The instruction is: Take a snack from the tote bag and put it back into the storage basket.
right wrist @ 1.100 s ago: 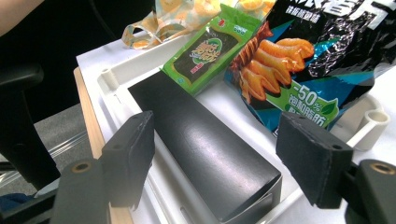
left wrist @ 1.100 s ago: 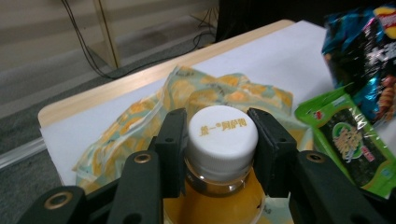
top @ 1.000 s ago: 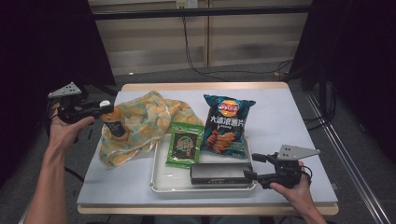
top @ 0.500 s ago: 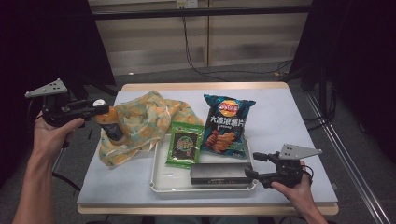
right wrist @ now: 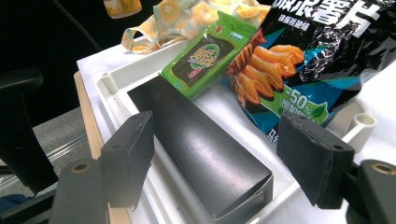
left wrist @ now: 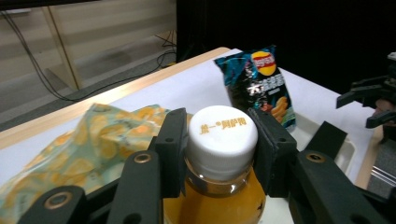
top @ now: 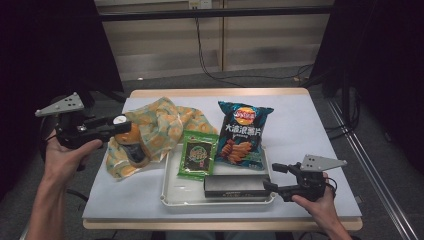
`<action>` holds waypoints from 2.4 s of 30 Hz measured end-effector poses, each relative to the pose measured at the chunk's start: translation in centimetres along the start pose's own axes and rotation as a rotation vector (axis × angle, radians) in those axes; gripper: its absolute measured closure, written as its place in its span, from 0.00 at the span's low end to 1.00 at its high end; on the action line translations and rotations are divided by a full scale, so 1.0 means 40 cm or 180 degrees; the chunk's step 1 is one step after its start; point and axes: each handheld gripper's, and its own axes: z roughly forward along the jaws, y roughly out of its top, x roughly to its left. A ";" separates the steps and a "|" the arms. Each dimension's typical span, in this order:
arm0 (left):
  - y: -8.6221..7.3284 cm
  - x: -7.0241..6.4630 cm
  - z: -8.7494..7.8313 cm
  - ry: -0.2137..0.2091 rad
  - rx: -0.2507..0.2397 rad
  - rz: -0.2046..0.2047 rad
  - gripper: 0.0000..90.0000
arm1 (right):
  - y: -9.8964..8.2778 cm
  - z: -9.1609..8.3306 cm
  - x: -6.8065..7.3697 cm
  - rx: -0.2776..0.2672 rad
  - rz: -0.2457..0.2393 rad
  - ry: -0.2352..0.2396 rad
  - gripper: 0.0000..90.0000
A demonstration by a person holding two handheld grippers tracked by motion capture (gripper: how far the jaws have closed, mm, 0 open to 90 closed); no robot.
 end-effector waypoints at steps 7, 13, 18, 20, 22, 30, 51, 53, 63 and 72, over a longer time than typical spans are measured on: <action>0.008 -0.067 0.045 -0.0153 -0.0024 0.0059 0.66 | 0.002 0.004 0.007 0.0007 -0.0017 0.0007 0.31; -0.003 -0.114 0.087 -0.0180 0.0022 0.0027 0.66 | 0.005 0.002 0.012 -0.0002 -0.0037 0.0008 0.31; -0.022 -0.146 0.116 -0.0269 0.0032 0.0074 0.66 | 0.005 0.003 0.013 0.0000 -0.0040 0.0017 0.31; -0.033 -0.160 0.131 -0.0317 0.0091 0.0111 0.66 | 0.006 0.003 0.013 -0.0001 -0.0050 0.0016 0.31; -0.046 -0.168 0.147 -0.0349 0.0127 0.0117 0.66 | 0.005 0.003 0.013 -0.0001 -0.0044 0.0016 0.31; -0.105 -0.166 0.200 -0.0442 0.0264 -0.0008 0.66 | 0.005 0.005 0.010 -0.0003 -0.0032 0.0002 0.31; -0.181 -0.183 0.229 -0.0602 0.0283 -0.0033 0.52 | 0.003 0.004 0.012 0.0004 -0.0036 -0.0005 0.30; -0.185 -0.182 0.226 -0.0613 0.0285 -0.0039 0.51 | 0.003 0.004 0.011 0.0005 -0.0037 -0.0010 0.30; -0.185 -0.169 0.180 -0.0525 0.0090 -0.0037 0.23 | 0.003 0.003 0.010 -0.0010 -0.0020 -0.0007 0.29; -0.216 -0.106 0.079 -0.0174 -0.0300 -0.0168 0.06 | 0.002 -0.009 0.005 -0.0060 -0.0019 -0.0088 0.28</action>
